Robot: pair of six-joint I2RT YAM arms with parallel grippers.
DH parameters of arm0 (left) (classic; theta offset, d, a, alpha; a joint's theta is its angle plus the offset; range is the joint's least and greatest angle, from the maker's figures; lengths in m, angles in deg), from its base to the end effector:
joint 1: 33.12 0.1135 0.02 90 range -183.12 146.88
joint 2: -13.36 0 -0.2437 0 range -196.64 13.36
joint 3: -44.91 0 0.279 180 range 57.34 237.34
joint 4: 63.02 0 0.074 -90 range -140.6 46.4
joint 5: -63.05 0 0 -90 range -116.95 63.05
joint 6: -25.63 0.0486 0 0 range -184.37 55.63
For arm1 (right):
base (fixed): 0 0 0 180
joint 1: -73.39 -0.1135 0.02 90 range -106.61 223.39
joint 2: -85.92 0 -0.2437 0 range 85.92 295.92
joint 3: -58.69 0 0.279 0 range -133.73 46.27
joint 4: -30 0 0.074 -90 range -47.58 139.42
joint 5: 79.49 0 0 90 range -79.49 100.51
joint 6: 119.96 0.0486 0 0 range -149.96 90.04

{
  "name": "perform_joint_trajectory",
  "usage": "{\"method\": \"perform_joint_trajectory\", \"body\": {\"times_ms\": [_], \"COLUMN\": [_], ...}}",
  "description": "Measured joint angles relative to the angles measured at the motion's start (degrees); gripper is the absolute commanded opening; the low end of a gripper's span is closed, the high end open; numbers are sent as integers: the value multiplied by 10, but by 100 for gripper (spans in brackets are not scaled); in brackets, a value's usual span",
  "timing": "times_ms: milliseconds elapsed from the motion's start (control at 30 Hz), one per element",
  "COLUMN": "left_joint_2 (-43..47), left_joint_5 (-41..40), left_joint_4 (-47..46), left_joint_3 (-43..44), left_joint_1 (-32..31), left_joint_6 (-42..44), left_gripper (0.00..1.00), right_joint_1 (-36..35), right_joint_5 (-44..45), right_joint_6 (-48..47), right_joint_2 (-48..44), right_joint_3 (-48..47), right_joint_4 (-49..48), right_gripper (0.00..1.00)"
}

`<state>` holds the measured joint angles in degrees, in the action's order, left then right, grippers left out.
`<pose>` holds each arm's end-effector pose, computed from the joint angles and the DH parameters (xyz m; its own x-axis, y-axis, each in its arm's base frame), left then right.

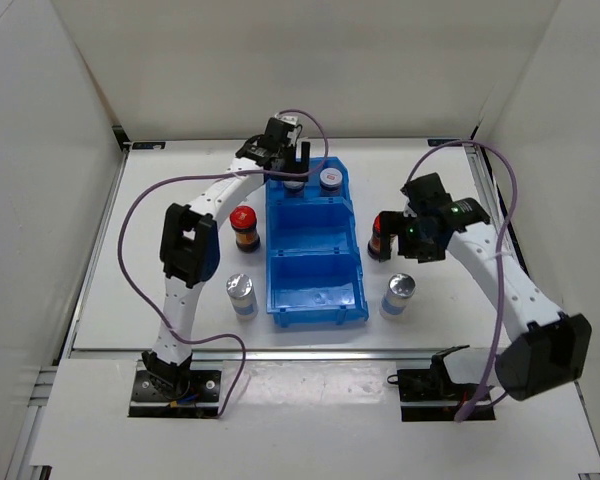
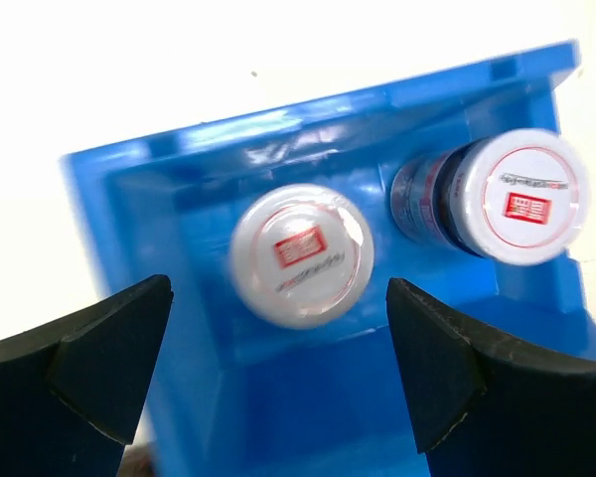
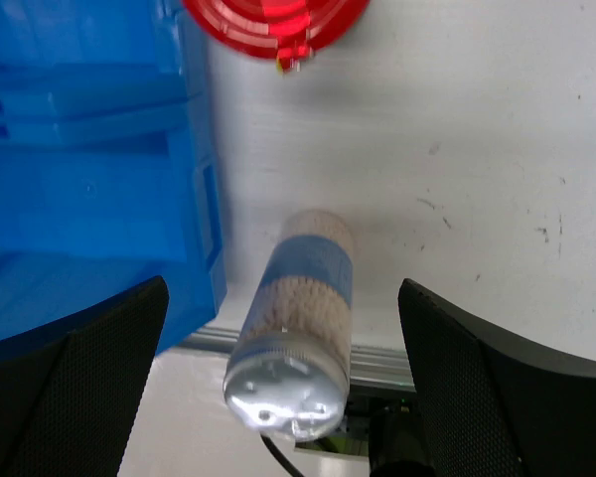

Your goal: Organize the condiment bottles

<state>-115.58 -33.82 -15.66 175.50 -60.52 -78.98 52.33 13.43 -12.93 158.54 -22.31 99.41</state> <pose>0.4798 -0.2422 0.2236 -0.7115 0.0867 -0.6973 0.2101 0.9732 -0.0933 0.2646 0.0992 0.2795 -0.8790 -0.0250 -0.4762 -0.0820 0.9917 0.0992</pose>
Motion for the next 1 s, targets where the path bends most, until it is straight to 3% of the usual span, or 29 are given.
{"method": "perform_joint_trajectory", "body": {"times_ms": [133, 367, 500, 700, 867, 1000], "left_joint_2": [90, 427, 557, 615, 643, 659], "left_joint_5": [-24, -66, -85, -88, -75, -64], "left_joint_4": [6, -5, -15, 4, 23, 18], "left_joint_3": [-48, -259, -370, -527, -562, -562], "left_joint_1": [1, -2, 4, 52, 82, 86], "left_joint_6": [0, 10, 29, 41, 41, 40], "left_gripper": [100, 100, 100, 100, 100, 100], "right_joint_1": [0, 7, 15, 26, 27, 21], "right_joint_5": [10, 27, 38, 47, 61, 85], "right_joint_6": [6, 5, 3, 2, 1, 2], "right_joint_2": [62, 174, 232, 294, 311, 313], "right_joint_3": [-17, -98, -131, -160, -181, -193], "right_joint_4": [-23, -59, -76, -77, -73, -60], "right_gripper": [100, 100, 100, 73, 23, 8]}}
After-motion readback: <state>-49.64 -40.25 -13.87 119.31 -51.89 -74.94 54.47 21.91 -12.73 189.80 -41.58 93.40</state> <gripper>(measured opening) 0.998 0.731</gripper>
